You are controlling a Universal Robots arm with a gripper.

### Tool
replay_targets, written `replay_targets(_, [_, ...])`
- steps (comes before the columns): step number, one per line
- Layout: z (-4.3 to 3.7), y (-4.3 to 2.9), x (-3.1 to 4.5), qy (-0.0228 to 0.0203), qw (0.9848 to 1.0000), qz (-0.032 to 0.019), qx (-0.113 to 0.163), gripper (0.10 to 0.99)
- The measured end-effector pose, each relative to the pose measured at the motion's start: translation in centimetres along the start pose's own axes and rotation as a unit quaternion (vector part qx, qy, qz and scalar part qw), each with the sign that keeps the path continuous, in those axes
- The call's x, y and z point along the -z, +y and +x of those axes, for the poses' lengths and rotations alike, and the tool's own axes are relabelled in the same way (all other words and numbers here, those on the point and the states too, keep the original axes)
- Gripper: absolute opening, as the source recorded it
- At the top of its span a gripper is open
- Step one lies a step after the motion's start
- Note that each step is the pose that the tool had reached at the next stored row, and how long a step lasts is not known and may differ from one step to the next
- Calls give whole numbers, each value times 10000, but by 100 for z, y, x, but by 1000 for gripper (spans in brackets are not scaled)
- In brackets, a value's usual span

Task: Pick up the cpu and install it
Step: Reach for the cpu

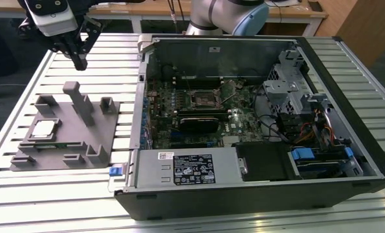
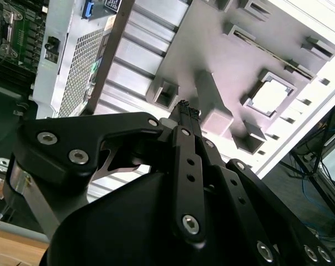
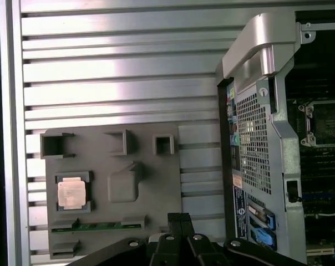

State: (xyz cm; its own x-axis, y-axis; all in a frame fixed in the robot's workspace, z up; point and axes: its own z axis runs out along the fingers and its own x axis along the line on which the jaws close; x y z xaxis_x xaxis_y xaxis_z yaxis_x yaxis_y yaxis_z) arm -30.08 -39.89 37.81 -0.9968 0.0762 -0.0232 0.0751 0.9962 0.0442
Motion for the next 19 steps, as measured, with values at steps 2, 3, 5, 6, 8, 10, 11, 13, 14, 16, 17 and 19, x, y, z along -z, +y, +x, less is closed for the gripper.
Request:
replay_targets(2, [26,-2,-1,0,10000,0,0,106])
replay_targets(3, [37,-3,-1,0,10000,0,0,106])
replay_targets(5, [59,-5,-3,0,10000,0,0,106])
replay_targets(6, [71,-5,-3,0,10000,0,0,106])
replay_targets(8, [93,-7,-4,0,10000,0,0,106])
replay_targets(10, [115,-9,-5,0,10000,0,0,106])
replay_targets(11, [125,-10,-6,0,10000,0,0,106])
replay_targets(13, [147,-11,-7,0,10000,0,0,106])
replay_targets(14, [157,-12,-7,0,10000,0,0,106])
replay_targets(16, [178,-14,-8,1,10000,0,0,106])
replay_targets(17, [188,-15,-9,0,10000,0,0,106])
replay_targets(19, [207,-16,-10,1,10000,0,0,106])
